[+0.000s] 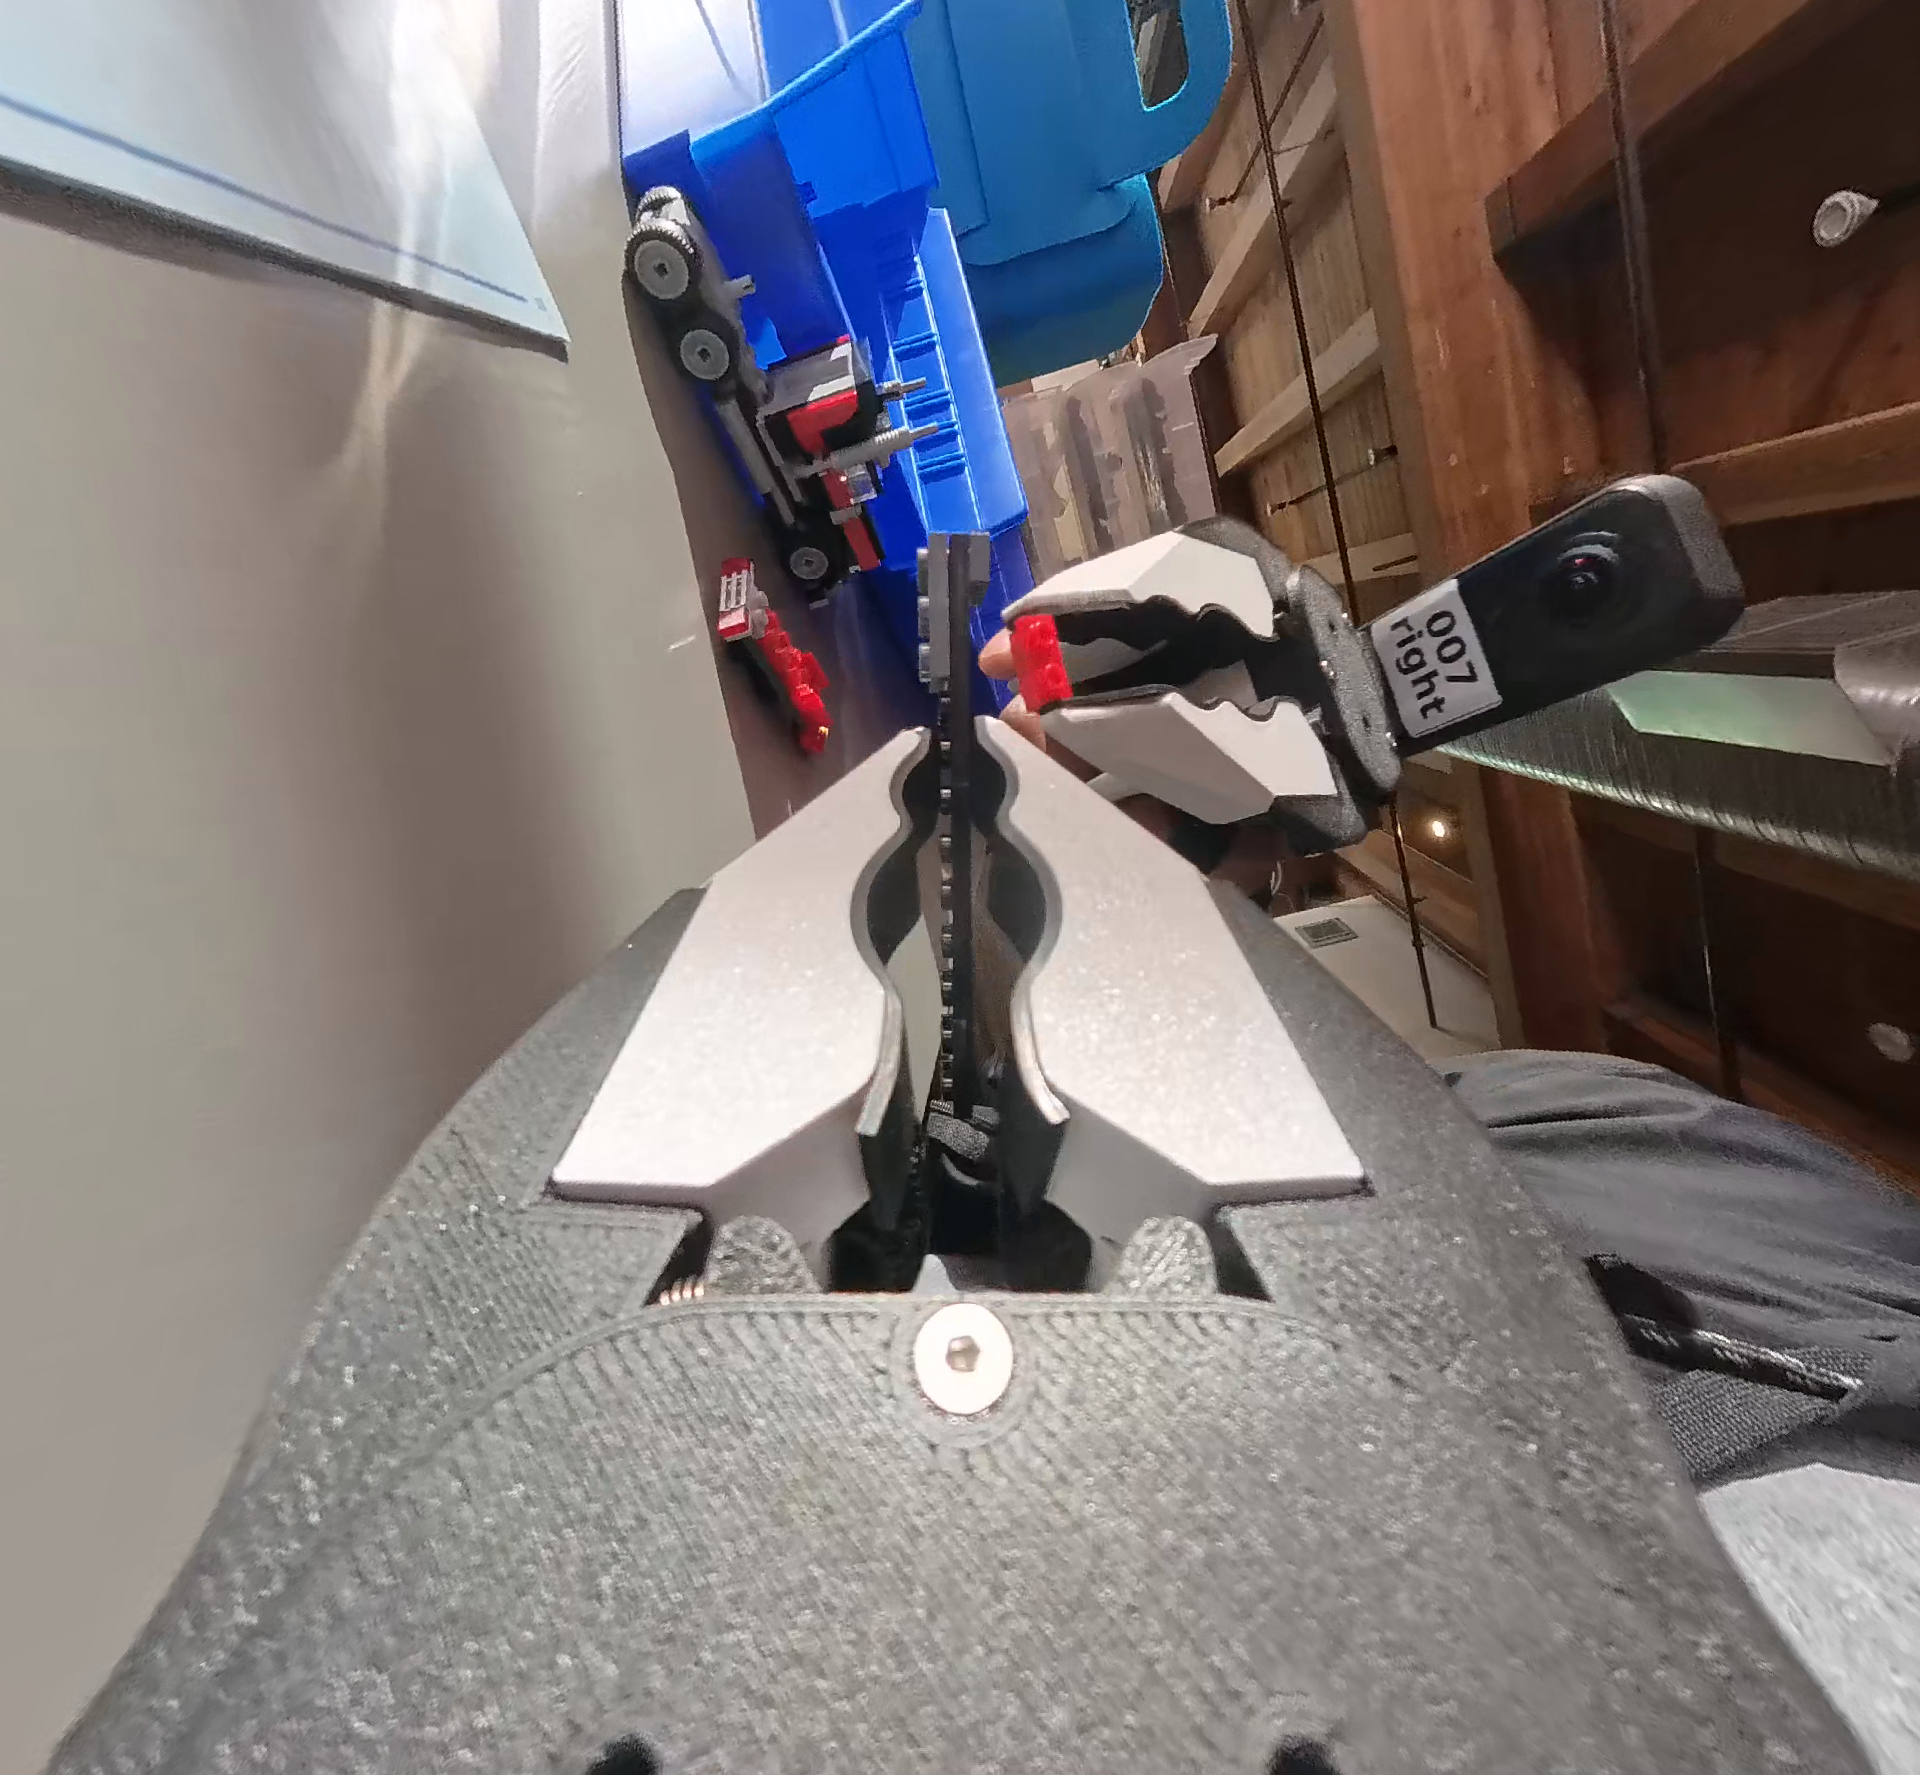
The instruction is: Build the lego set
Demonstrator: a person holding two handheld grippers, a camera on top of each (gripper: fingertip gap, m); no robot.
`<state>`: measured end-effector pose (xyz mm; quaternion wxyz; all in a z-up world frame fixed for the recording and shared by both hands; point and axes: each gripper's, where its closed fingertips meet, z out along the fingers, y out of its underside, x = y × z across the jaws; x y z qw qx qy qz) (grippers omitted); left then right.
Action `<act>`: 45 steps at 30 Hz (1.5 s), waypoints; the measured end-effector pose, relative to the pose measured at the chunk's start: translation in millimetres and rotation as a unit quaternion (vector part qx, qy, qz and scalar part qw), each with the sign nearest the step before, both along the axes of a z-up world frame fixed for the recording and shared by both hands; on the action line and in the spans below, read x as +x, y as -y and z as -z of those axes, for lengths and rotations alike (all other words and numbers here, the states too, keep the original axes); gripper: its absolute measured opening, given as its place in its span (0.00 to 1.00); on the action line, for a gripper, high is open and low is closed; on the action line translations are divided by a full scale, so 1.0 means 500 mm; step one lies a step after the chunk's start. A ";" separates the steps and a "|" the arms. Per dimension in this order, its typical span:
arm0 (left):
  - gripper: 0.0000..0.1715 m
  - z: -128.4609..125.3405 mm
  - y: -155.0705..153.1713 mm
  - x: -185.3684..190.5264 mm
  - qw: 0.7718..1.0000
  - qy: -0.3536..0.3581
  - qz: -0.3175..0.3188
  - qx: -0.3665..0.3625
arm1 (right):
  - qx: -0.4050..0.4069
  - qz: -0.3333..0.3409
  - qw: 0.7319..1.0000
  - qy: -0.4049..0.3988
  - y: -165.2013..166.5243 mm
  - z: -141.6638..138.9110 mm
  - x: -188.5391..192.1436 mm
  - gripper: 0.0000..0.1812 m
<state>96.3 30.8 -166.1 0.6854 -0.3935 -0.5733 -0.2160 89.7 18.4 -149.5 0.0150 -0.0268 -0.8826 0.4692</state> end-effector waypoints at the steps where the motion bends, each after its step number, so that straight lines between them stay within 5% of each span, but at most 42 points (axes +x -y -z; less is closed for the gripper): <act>1: 0.03 0.002 -0.001 0.000 1.000 0.003 -0.001 0.001 | 0.007 -0.001 1.000 -0.006 0.002 0.004 -0.001 0.10; 24: 0.03 0.007 0.005 -0.005 1.000 0.019 -0.004 0.017 | 0.013 0.013 0.998 -0.068 0.028 0.015 -0.013 0.14; 34: 0.03 -0.001 0.011 -0.005 0.999 0.019 -0.001 0.044 | -0.033 0.032 0.998 -0.038 0.016 0.013 -0.019 0.15; 45: 0.03 -0.004 0.012 -0.005 0.999 0.013 -0.002 0.045 | -0.074 0.084 0.989 0.101 0.024 0.022 -0.024 0.12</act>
